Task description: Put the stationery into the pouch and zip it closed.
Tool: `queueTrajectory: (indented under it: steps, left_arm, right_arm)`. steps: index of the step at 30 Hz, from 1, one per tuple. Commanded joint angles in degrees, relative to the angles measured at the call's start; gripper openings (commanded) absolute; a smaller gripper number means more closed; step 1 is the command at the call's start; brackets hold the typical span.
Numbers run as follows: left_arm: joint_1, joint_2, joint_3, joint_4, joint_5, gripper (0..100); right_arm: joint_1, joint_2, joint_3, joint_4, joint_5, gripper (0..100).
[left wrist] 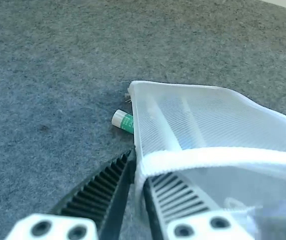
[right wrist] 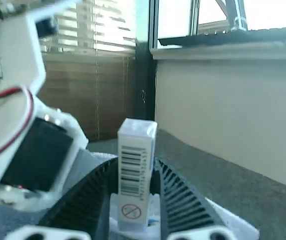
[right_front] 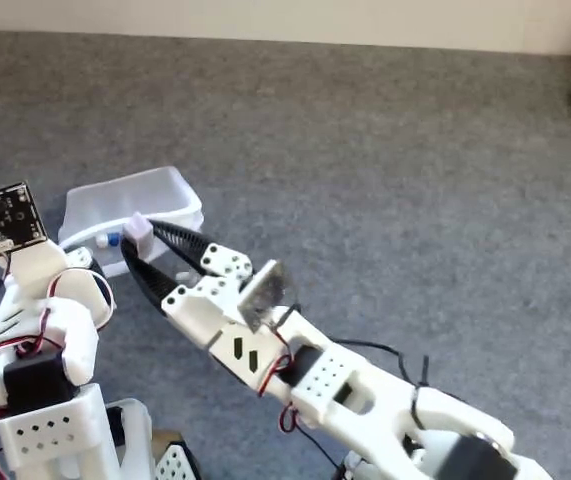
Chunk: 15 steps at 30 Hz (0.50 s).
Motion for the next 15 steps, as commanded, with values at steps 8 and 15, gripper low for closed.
queueTrajectory:
  steps: [8, 15]
  left_arm:
    - [1.27, 0.31, -0.84, -1.32, -0.44, 1]
    - [1.27, 0.31, -0.84, -1.32, -0.44, 1]
  right_arm:
    - [0.48, 5.05, -3.65, -6.46, 6.86, 0.4]
    - [0.4, 5.05, -3.47, -11.21, 13.1, 0.4]
